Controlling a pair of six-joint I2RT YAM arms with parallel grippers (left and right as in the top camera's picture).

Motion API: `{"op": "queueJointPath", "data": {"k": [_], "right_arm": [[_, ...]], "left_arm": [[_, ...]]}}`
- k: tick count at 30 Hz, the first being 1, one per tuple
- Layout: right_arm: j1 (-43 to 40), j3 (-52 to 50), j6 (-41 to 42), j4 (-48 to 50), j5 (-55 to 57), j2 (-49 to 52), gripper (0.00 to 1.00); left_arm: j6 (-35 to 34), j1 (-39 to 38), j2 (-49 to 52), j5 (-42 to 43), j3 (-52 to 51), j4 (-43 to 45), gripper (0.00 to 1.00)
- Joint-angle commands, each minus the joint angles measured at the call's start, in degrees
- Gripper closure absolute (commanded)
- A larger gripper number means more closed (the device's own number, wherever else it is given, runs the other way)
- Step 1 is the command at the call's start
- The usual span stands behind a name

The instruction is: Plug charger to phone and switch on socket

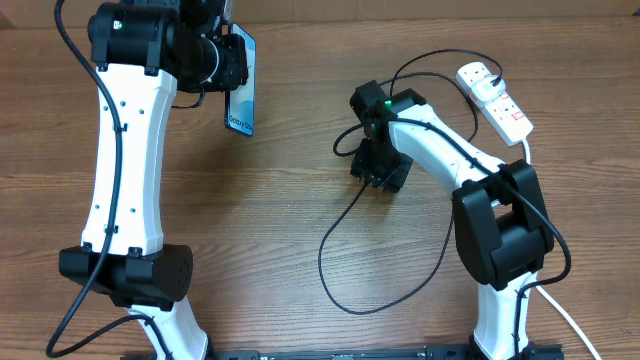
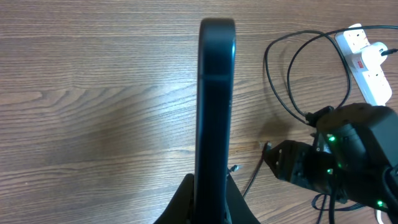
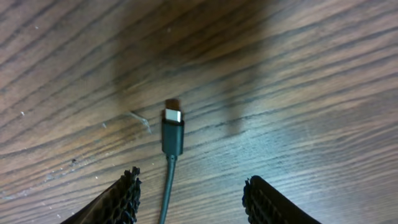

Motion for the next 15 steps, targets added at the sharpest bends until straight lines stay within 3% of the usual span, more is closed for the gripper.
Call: {"op": "queueJointPath", "data": {"k": [1,6,12,15], "right_arm": [[1.49,-1.09,2.01,0.44,1.70,0.33,0.46],[3.13,-1.09,2.84,0.63,3.15,0.96,0.47],[3.08,-1.09,3.69,0.83,3.72,2.23,0.62],[3.10,-1.09,3.50,0.85,3.72,2.78,0.62]], "left_arm": [[-0.63,0.17,-0.50,-0.07,0.44,0.46,0.96],[-0.63,0.17,-0.48,-0.04,0.44,0.42,0.96],[-0.63,0.17,-0.50,-0.07,0.44,0.42,0.96],[-0.63,0.17,-0.48,-0.07,0.44,0.44,0.96]]}}
